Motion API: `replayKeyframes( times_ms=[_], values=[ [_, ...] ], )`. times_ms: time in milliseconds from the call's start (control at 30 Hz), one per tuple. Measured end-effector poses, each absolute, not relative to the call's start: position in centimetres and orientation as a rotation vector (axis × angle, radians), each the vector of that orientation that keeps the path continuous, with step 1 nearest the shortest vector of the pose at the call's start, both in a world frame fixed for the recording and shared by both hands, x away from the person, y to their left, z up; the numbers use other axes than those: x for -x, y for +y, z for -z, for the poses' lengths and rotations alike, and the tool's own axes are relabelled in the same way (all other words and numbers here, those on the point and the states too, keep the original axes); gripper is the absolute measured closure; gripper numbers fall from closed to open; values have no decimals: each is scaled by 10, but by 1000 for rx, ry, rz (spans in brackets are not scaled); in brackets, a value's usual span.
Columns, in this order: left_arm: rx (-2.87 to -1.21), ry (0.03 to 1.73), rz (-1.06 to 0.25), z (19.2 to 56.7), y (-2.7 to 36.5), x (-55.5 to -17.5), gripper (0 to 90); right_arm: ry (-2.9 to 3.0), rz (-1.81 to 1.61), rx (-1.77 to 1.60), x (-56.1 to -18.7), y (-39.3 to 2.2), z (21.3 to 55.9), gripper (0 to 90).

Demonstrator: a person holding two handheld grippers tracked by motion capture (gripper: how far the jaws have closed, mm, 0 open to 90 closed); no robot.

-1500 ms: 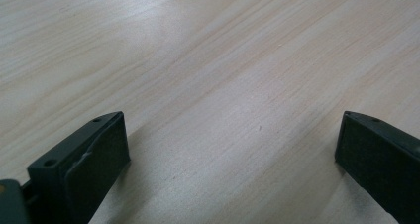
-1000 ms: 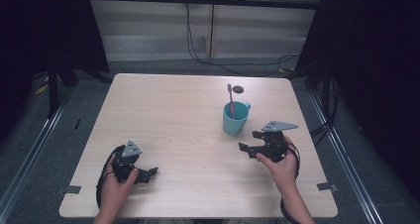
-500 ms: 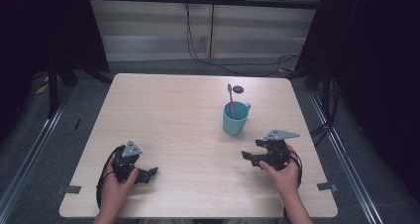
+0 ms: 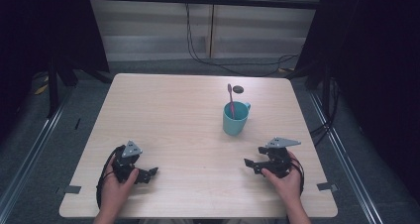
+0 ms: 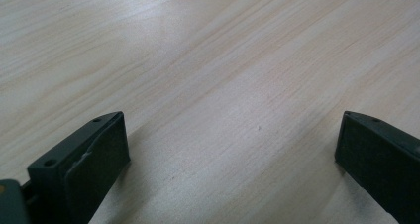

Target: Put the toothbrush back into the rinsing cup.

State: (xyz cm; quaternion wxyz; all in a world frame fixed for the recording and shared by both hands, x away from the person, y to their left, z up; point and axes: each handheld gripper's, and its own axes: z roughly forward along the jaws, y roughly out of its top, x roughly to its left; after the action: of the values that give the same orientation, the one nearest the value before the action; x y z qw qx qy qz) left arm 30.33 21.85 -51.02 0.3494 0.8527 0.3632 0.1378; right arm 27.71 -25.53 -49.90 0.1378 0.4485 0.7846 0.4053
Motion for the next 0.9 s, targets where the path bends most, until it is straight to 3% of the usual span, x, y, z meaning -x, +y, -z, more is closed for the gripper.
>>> replayKeyframes(
  times_ms=[667,900],
  values=[
    [-2211,937,-364,510,218,-303,0,2316,-1067,-1233,-265,-262,511,193],
    [-2211,936,-363,510,218,-303,0,2343,-1023,-1173,-263,-258,511,143]
  ],
)
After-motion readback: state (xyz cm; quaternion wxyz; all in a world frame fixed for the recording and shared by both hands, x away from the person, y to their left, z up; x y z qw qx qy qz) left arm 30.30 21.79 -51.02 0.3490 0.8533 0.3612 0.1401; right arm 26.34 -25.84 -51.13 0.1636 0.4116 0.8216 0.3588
